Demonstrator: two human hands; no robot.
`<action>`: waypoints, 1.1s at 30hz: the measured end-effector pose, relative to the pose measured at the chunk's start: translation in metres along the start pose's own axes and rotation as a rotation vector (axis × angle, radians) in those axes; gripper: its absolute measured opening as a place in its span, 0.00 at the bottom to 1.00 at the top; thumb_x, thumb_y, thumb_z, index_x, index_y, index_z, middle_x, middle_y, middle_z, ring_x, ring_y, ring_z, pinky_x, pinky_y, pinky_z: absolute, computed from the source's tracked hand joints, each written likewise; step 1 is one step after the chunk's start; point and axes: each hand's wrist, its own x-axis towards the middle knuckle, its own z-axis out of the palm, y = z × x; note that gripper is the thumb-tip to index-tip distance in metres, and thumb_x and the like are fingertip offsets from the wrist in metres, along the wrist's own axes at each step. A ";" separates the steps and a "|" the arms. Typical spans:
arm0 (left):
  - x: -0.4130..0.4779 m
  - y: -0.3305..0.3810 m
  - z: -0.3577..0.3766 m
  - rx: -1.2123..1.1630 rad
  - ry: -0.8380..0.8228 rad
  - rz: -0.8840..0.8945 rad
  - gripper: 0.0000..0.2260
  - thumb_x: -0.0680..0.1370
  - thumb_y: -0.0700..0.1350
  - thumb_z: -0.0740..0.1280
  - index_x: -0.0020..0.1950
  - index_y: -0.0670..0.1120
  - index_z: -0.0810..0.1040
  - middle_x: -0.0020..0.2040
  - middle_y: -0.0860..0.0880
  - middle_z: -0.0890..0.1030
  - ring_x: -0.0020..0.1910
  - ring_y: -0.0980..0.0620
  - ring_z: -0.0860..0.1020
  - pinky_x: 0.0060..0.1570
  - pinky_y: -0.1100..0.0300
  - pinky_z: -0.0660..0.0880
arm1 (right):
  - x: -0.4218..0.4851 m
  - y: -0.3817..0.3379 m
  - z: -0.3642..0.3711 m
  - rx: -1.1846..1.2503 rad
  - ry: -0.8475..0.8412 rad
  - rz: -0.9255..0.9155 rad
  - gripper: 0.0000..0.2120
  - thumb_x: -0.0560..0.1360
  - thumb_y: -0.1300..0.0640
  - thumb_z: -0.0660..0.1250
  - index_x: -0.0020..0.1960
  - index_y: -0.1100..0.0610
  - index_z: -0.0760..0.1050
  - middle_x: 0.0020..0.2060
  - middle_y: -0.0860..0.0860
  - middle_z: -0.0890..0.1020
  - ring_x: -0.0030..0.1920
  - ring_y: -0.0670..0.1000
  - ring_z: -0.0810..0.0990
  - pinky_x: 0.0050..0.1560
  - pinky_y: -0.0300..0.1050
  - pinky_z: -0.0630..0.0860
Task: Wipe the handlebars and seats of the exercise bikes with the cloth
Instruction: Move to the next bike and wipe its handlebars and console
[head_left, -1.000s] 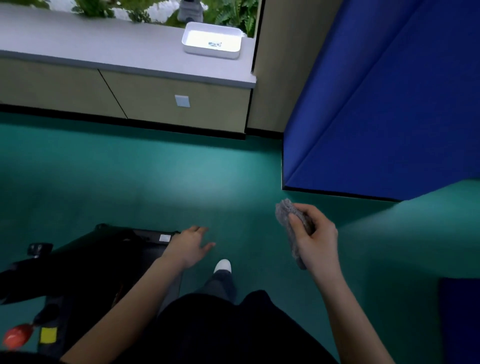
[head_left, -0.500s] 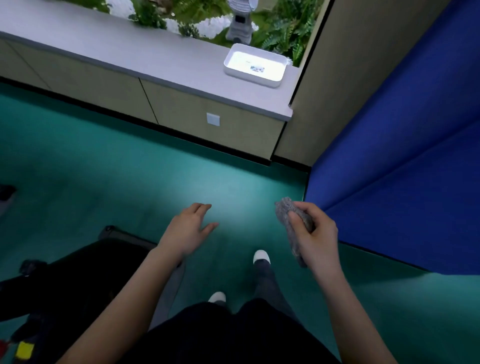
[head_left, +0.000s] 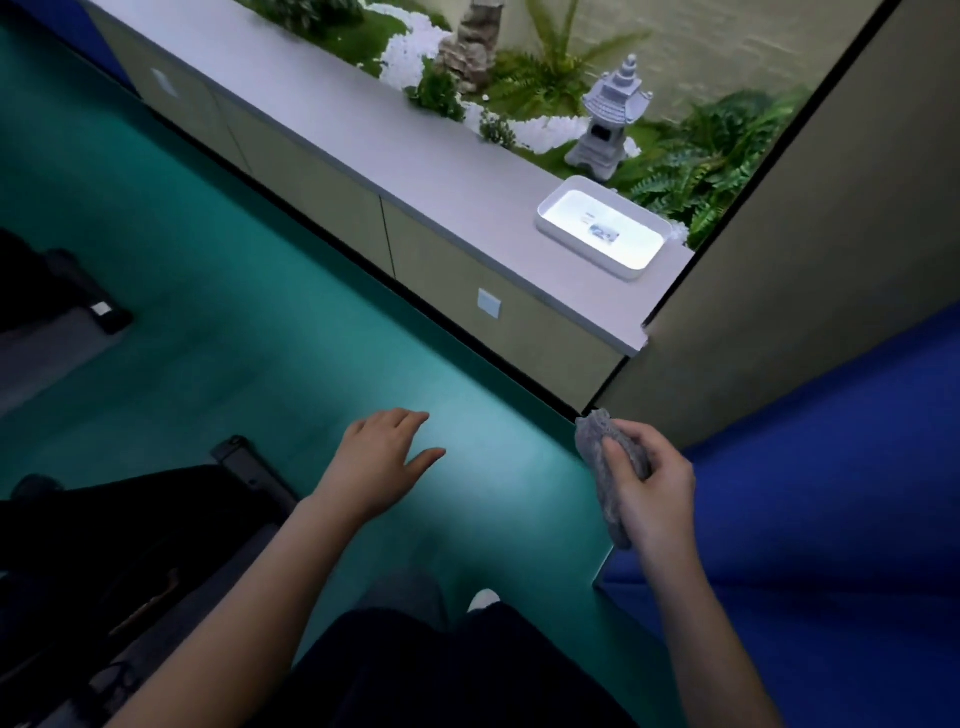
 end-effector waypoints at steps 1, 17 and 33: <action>0.005 0.000 -0.001 -0.002 0.000 -0.021 0.26 0.79 0.61 0.56 0.72 0.49 0.65 0.69 0.51 0.70 0.69 0.50 0.66 0.66 0.53 0.61 | 0.010 0.001 0.002 0.007 -0.021 -0.005 0.09 0.74 0.65 0.67 0.47 0.52 0.79 0.43 0.43 0.82 0.47 0.43 0.79 0.52 0.43 0.75; 0.182 -0.072 -0.057 -0.138 0.067 -0.193 0.25 0.79 0.60 0.57 0.73 0.48 0.65 0.70 0.50 0.70 0.69 0.50 0.66 0.67 0.54 0.61 | 0.211 -0.077 0.133 0.019 -0.264 -0.167 0.11 0.74 0.66 0.66 0.46 0.50 0.78 0.41 0.41 0.81 0.40 0.31 0.77 0.42 0.23 0.70; 0.270 -0.197 -0.112 -0.203 0.067 -0.623 0.26 0.79 0.60 0.55 0.74 0.49 0.62 0.71 0.50 0.68 0.70 0.51 0.65 0.67 0.55 0.60 | 0.377 -0.156 0.307 -0.033 -0.674 -0.335 0.13 0.73 0.64 0.67 0.45 0.44 0.79 0.41 0.36 0.83 0.43 0.37 0.80 0.43 0.25 0.71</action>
